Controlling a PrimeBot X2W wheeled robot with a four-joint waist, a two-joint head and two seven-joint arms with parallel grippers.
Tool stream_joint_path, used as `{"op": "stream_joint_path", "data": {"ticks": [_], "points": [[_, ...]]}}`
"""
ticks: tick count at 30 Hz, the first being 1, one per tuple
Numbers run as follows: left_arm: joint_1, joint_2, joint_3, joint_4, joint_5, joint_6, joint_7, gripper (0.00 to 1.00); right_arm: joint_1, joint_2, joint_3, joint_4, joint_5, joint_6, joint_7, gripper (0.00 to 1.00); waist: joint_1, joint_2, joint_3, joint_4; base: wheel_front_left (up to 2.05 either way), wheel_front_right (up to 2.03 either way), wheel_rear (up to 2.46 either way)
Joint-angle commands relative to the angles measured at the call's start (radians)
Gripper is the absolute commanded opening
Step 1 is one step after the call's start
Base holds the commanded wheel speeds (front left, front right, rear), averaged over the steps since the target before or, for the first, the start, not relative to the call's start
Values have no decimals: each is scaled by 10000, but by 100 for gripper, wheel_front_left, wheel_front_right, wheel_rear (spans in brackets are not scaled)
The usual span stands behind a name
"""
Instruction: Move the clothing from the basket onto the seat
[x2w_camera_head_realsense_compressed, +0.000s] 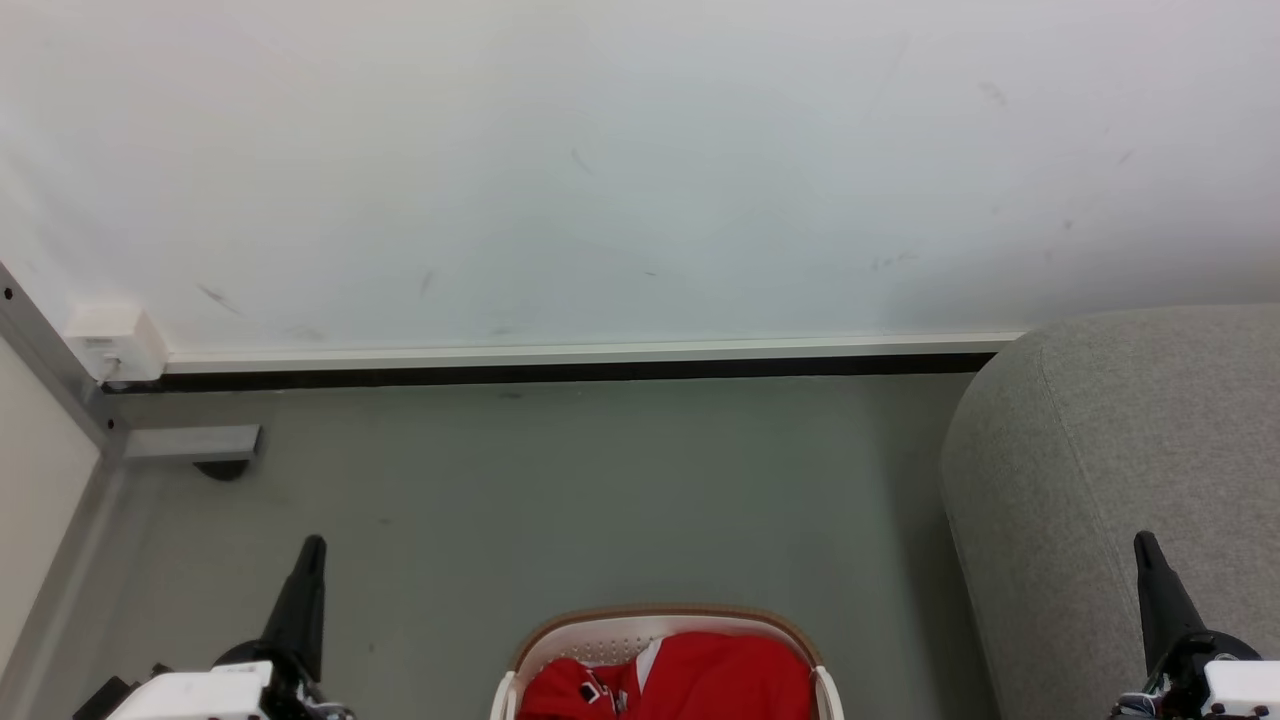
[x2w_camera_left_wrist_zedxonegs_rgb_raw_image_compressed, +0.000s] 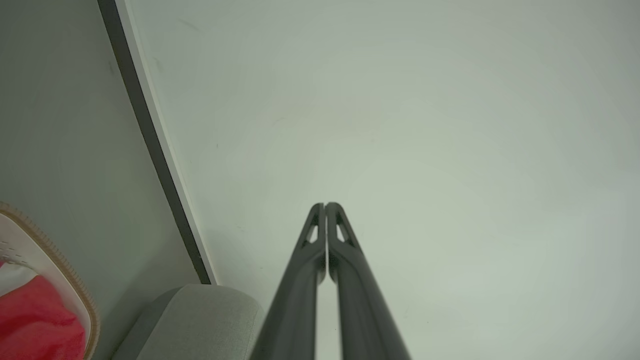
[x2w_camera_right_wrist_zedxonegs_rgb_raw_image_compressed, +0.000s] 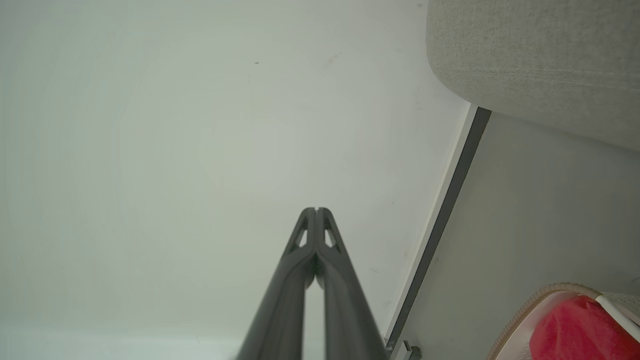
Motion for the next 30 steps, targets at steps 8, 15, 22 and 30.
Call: {"op": "stream_joint_path", "data": {"ticks": [8, 15, 22, 30], "points": [[-97, 18, 16, -32, -143, -42, 31, 0, -119, -68, -37, -50, 6, -23, 24, 0, 0, 0, 0, 0, 0, 0, 0], [-97, 18, 16, -32, -143, -42, 30, 0, -119, -68, -37, -50, 6, -23, 24, 0, 0, 0, 0, 0, 0, 0, 0], [-97, 18, 16, -32, -143, -42, 31, 0, -119, -68, -37, -50, 6, -23, 24, 0, 0, 0, 0, 0, 0, 0, 0], [-97, 18, 16, -33, -143, -42, 31, 0, -119, -68, -37, -50, 6, -23, 24, 0, 0, 0, 0, 0, 0, 0, 0]]}}
